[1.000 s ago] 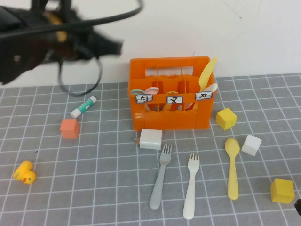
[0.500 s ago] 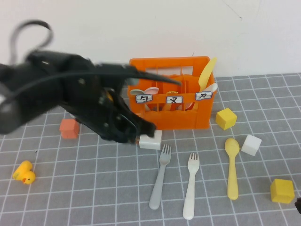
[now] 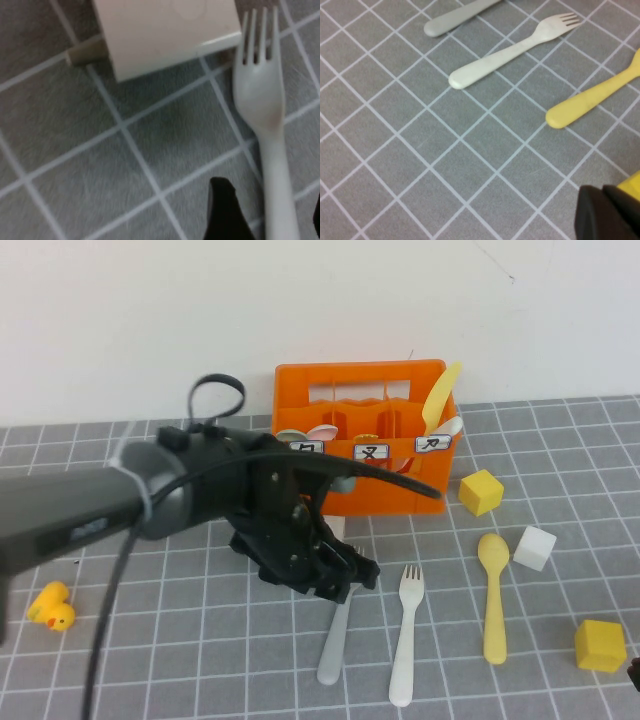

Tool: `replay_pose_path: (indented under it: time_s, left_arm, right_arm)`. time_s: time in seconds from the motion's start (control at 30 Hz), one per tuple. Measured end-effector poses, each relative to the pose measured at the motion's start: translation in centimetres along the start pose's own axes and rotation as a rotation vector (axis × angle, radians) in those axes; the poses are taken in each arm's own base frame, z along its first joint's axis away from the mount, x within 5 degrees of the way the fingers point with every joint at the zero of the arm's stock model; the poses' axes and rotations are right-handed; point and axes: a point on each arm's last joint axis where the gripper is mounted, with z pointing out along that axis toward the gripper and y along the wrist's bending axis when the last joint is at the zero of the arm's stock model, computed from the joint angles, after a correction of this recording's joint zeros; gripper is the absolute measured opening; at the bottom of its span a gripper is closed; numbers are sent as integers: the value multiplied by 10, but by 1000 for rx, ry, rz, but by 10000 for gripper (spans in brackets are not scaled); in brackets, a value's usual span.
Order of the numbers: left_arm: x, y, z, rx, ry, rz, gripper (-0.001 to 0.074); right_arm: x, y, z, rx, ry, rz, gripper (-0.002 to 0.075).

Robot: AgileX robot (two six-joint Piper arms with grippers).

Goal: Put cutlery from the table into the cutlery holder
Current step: Pick up the fork

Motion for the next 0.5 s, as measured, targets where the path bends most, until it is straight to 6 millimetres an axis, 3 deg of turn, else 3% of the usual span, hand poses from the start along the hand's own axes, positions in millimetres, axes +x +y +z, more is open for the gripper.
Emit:
replay_pose_path:
  time_s: [0.27,0.5]
  left_arm:
    - [-7,-22,20,-6,28,60,349]
    - [-5,-20,34,-47,60,34,326]
  right_arm:
    - [0,0,0,1,0,0,-3]
    - [0,0,0,1,0,0,-3]
